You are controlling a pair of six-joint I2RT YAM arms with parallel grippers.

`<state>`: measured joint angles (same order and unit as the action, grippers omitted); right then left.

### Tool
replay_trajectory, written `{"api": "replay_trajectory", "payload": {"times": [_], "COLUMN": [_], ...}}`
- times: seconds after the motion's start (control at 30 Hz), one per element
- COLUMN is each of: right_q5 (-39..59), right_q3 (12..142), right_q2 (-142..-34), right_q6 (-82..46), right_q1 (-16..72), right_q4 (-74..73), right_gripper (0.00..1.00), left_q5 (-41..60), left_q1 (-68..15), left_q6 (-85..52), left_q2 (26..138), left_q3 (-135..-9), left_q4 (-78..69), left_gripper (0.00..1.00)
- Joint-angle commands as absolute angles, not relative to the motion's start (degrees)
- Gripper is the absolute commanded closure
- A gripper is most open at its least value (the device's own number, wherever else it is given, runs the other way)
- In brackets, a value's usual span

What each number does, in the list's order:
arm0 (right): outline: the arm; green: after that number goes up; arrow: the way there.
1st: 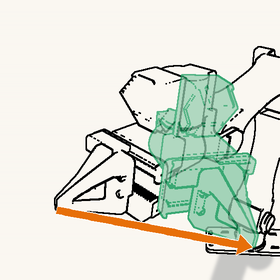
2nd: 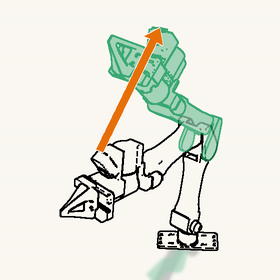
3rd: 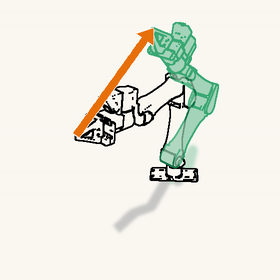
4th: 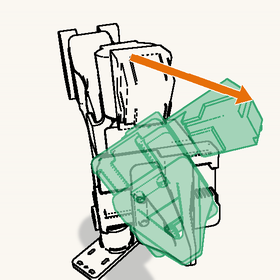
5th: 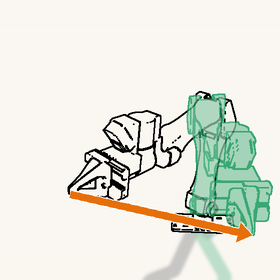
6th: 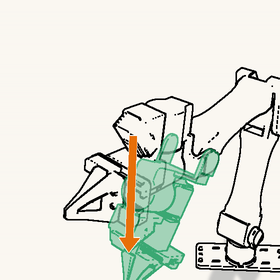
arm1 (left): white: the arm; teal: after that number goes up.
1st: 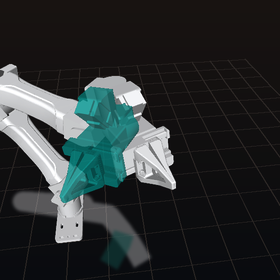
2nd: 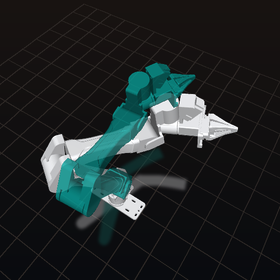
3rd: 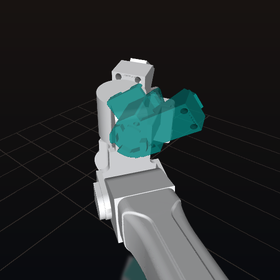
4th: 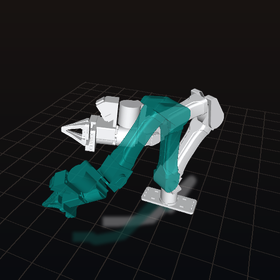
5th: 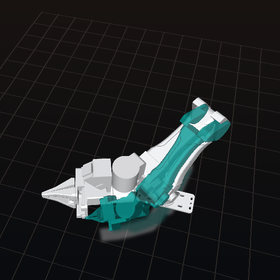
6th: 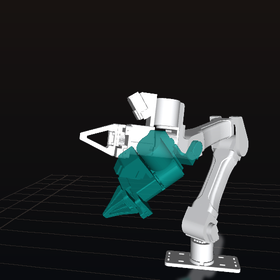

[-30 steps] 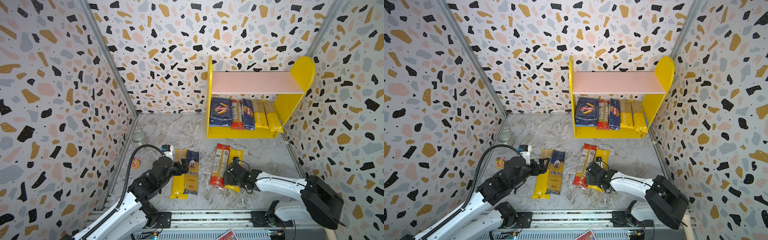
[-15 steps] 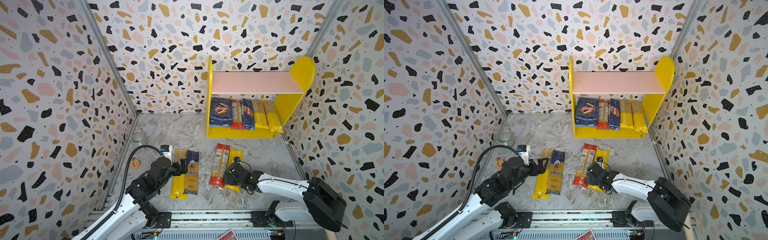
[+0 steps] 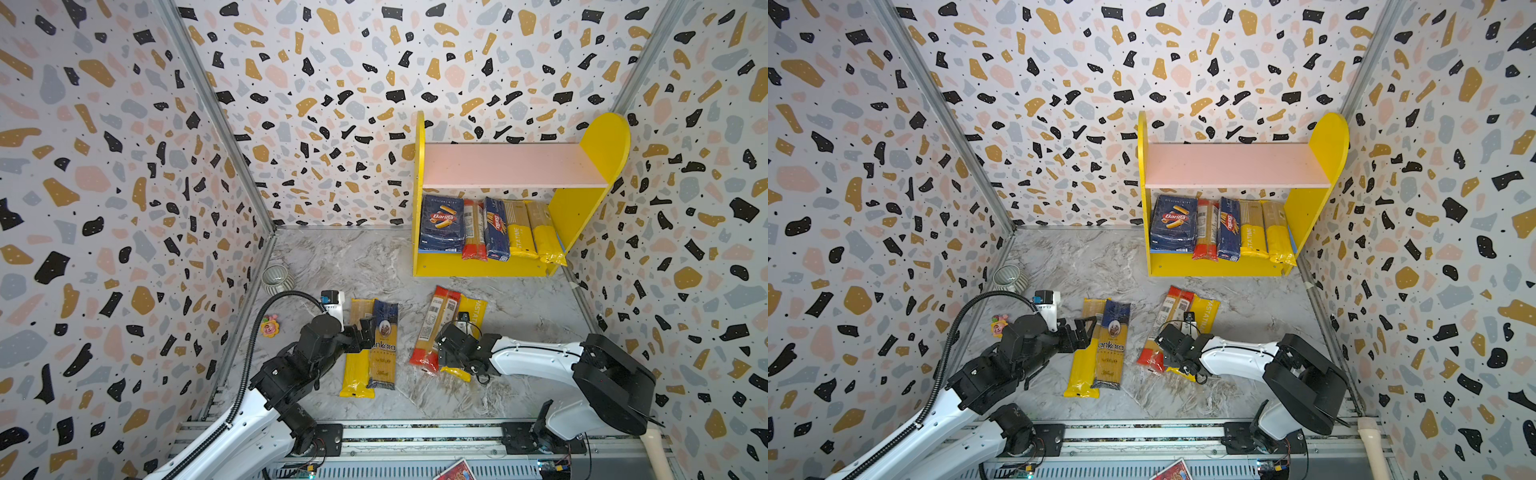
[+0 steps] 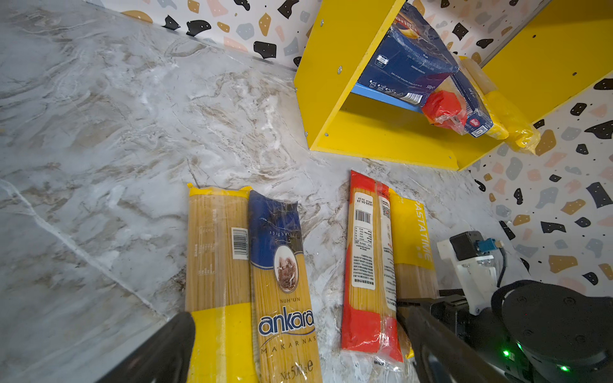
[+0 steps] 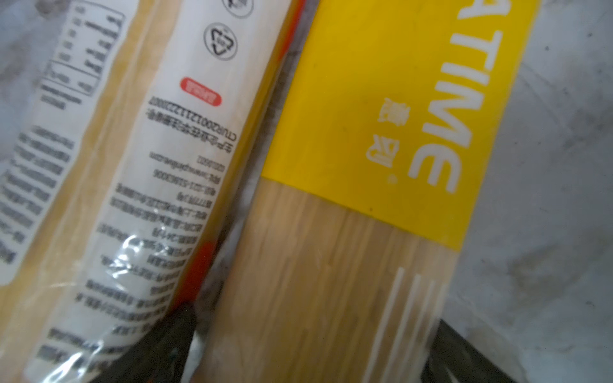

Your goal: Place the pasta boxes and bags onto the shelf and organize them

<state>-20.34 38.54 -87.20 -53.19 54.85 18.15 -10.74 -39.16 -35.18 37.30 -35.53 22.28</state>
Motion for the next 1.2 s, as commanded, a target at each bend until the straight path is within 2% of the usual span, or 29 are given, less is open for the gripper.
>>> {"api": "replay_trajectory", "payload": {"times": [0.0, 0.1, 0.23, 0.4, 0.6, 0.7, 0.97, 1.17], "right_q5": [-12.39, -10.24, -8.13, -5.15, -0.79, 1.74, 13.94, 22.85], "right_q3": [33.70, 32.32, 30.73, 29.22, 27.00, 26.42, 23.46, 22.25], "right_q2": [-94.23, -95.72, -95.54, -89.77, -75.97, -70.08, -57.18, -53.99], "right_q6": [-53.35, -53.34, -52.98, -52.09, -51.09, -50.00, -46.31, -44.20], "right_q1": [55.55, 55.67, 55.90, 55.97, 55.63, 53.76, 43.08, 36.16], "right_q4": [24.21, 22.31, 20.39, 18.42, 15.65, 14.67, 9.56, 6.06], "right_gripper": [0.09, 0.26, 0.57, 0.75, 0.77, 0.82, 0.83, 0.85], "left_q5": [-9.60, -9.16, -8.65, -8.70, -9.66, -10.12, -11.00, -12.05], "left_q1": [-39.02, -39.02, -39.02, -39.02, -39.01, -39.02, -39.02, -39.02], "left_q6": [-33.97, -33.79, -33.84, -33.94, -34.03, -34.19, -34.68, -34.71], "left_q2": [36.70, 36.39, 35.78, 35.44, 35.10, 35.46, 36.89, 38.65], "left_q3": [-36.04, -36.13, -36.04, -36.24, -37.25, -37.85, -40.22, -42.11], "left_q4": [21.36, 21.42, 21.42, 21.89, 23.36, 23.59, 24.26, 25.08], "left_gripper": [0.00, 0.01, 0.00, 0.00, 0.00, 0.01, 0.01, 0.00]}}
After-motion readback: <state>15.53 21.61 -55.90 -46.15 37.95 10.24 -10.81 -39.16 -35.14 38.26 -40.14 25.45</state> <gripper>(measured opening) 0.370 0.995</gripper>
